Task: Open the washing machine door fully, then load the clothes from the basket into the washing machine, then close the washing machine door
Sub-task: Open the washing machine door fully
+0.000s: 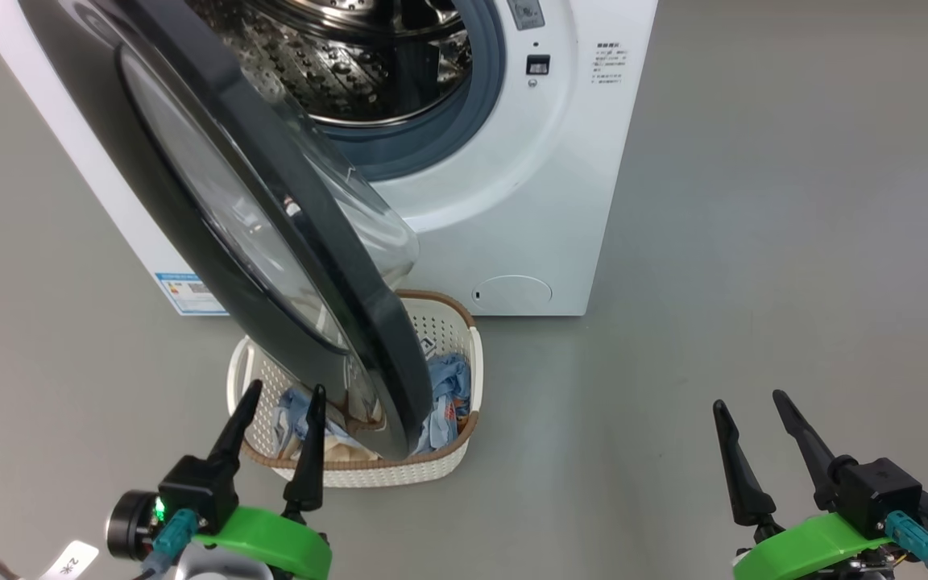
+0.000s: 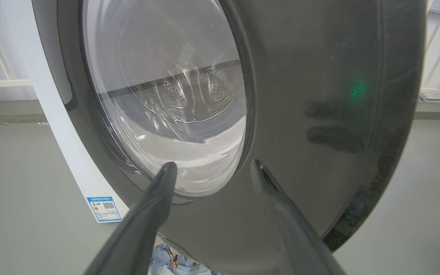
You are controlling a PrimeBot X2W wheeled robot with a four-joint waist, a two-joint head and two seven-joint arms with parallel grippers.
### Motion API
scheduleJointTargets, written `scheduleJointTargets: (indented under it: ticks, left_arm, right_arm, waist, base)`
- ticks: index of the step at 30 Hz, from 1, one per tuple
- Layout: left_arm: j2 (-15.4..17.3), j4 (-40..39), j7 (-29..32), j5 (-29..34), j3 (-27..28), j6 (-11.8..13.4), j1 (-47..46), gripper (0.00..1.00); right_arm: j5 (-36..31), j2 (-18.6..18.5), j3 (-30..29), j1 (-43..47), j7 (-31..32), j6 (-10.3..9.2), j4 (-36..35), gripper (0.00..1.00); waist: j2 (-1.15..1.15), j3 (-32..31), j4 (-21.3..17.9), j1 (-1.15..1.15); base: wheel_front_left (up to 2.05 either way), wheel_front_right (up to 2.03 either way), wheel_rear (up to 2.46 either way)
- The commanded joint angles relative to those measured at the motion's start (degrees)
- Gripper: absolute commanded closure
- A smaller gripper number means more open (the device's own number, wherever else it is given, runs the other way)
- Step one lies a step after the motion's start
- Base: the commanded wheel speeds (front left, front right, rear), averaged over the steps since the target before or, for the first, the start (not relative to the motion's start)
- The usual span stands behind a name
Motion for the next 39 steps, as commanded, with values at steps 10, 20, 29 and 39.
scheduleJointTargets:
  ticks: [10,20,29,39]
  left_arm:
    - [0.93,-0.93,-0.46,-0.72,1.59,1.02,0.42,0.0]
    - [0.93,-0.68,-0.46,-0.63,1.7,0.87,0.65,0.39]
    - [0.93,0.13,-0.46,-1.13,1.65,0.35,0.34,1.0]
    - [0.93,-1.48,-0.46,-1.16,3.66,2.7,-0.61,1.0]
  right_arm:
    - [0.05,0.13,1.7,0.58,-0.69,0.09,-1.4,0.0]
    - [0.59,0.14,1.95,0.71,-0.69,0.09,-1.43,0.0]
    - [0.76,0.14,2.08,0.72,-0.69,0.09,-1.96,0.0]
    - [0.79,0.15,2.25,1.01,-0.69,0.09,-2.7,0.0]
  waist:
    - [0.0,-1.03,0.12,0.0]
    - [0.0,-1.34,0.04,0.0]
    - [0.0,-0.96,-0.02,0.0]
    - [0.0,-0.92,0.02,0.0]
  base:
    - [0.0,0.0,0.0]
    - [0.0,0.0,0.0]
    - [0.0,0.0,0.0]
    - [0.0,0.0,0.0]
